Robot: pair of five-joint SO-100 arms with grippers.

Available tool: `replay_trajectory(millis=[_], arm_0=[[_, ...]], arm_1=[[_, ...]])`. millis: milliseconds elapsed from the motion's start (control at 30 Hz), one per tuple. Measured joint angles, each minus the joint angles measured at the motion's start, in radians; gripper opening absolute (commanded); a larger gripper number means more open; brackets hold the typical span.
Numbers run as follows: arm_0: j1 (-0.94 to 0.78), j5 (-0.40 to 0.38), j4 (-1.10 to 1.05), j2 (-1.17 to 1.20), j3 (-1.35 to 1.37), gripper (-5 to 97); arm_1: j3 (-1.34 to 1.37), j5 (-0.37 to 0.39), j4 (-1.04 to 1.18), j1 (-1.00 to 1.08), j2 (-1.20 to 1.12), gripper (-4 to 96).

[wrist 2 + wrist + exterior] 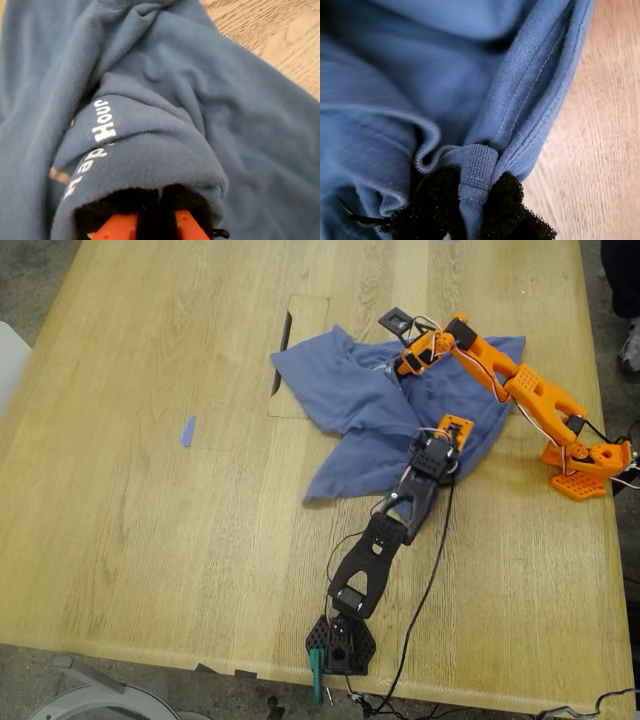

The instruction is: Fold a T-shirt

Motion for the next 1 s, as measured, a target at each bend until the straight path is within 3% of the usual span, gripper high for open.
replay_trajectory(millis=[300,700,1000], arm_0=[[-0.127,0.0,0.253,0.0,-0.364,0],[-0.218,0.0,0.258,0.011,-0.514,0],[-0.334,0.012,0.258,0.152,-0.557,0]], arm_1=[[0.0,0.0,0.021,-0.023,0.118,-0.1],[0.0,-0.009,0.006,-0.06,0.288,-0.1],[0.0,-0.009,0.011,-0.081,0.411,-0.1]])
